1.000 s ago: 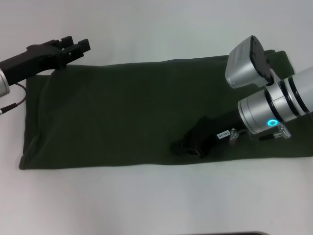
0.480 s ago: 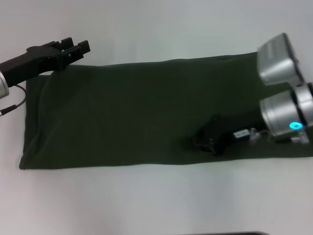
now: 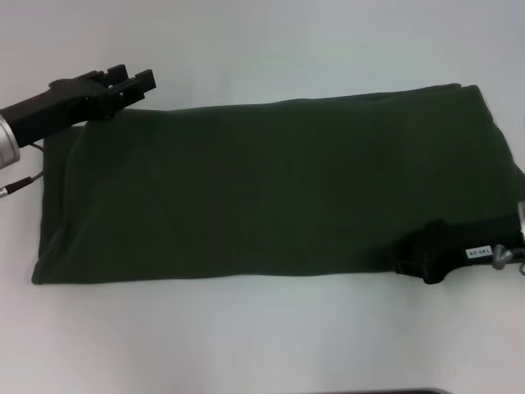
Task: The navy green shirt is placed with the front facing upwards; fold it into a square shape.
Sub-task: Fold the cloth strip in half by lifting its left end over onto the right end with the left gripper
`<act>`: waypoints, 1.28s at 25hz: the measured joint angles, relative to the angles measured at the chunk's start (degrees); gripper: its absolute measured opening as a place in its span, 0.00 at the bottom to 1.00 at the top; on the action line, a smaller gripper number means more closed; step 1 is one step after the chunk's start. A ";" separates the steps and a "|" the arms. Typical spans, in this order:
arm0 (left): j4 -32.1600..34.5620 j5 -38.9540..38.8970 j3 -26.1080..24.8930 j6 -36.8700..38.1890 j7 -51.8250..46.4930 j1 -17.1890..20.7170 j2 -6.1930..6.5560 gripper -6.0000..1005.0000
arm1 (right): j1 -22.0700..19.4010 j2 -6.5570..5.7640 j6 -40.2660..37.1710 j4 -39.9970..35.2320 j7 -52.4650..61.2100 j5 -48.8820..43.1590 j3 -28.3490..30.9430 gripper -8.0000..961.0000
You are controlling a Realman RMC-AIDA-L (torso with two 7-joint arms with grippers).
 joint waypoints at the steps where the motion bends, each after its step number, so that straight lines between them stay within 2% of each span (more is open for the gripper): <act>1: -0.05 0.00 0.00 -0.03 0.03 -0.06 0.00 0.58 | -0.30 -0.05 0.08 0.03 0.01 -0.03 0.18 0.03; 11: -0.08 0.00 0.00 -0.11 0.08 -0.17 0.00 0.58 | -0.13 0.53 1.64 -0.18 1.01 -2.25 1.39 0.03; 16: -0.08 0.00 -0.03 -0.12 0.11 -0.21 0.00 0.58 | -1.05 0.60 -0.37 -1.84 0.03 -2.14 3.71 0.03; 21: -0.08 0.00 0.00 -0.21 0.11 -0.23 0.00 0.58 | -3.00 -0.16 -3.64 -2.05 -1.79 -2.31 8.03 0.03; 27: -0.08 0.00 0.00 -0.22 0.09 -0.53 0.00 0.58 | -5.53 -1.23 -4.16 -2.03 -1.74 -3.03 9.26 0.03; 32: -0.32 0.00 0.00 -0.19 0.08 -0.74 0.00 0.58 | -6.27 -1.26 -3.73 -1.60 -1.56 -5.45 11.46 0.03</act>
